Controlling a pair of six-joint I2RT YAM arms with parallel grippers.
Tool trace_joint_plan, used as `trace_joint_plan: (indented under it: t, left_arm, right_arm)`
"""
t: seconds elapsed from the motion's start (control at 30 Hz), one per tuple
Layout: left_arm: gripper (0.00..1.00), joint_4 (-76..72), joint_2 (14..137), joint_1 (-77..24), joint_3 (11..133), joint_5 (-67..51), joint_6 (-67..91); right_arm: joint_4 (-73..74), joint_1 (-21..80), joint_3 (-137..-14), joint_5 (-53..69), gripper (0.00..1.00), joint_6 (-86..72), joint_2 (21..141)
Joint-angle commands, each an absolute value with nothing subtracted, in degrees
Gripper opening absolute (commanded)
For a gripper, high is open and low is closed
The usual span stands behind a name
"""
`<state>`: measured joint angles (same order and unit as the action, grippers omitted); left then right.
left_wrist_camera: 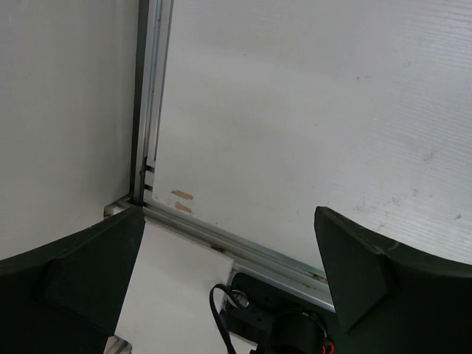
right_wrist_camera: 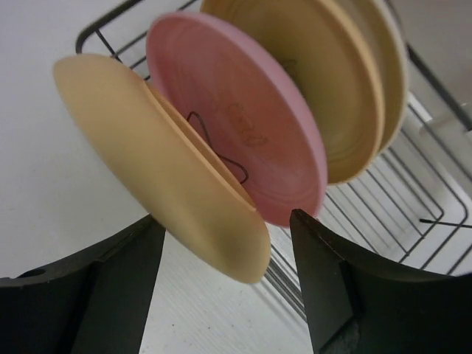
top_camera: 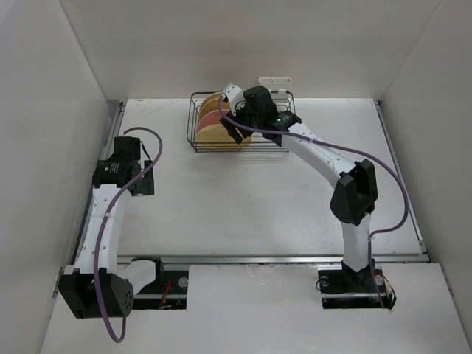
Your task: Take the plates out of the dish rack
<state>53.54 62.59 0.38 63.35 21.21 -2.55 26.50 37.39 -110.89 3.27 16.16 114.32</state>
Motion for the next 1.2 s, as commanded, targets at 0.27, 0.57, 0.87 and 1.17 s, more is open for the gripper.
trace_joint_plan:
  t: [0.27,0.57,0.87,1.17]
  left_arm:
    - [1.0,53.17,62.4,0.44,63.54,23.55,-3.08]
    - [1.0,52.65,61.87,0.44,63.02,23.55,-3.6]
    - [1.0,52.12,61.87,0.44,64.07,23.55,-4.13]
    - [1.0,50.8,66.17,-0.09,68.2,24.26,-4.66]
  right_arm:
    - [20.92,39.98,-110.66,-3.92,0.34,17.4,116.11]
    - [13.9,41.75,-102.14,-18.53,0.0,22.93,108.81]
    - [-0.35,44.12,-93.18,-28.3,0.0,21.19,97.93]
    - [18.44,44.12,-89.92,-6.56,0.0,2.38,93.6]
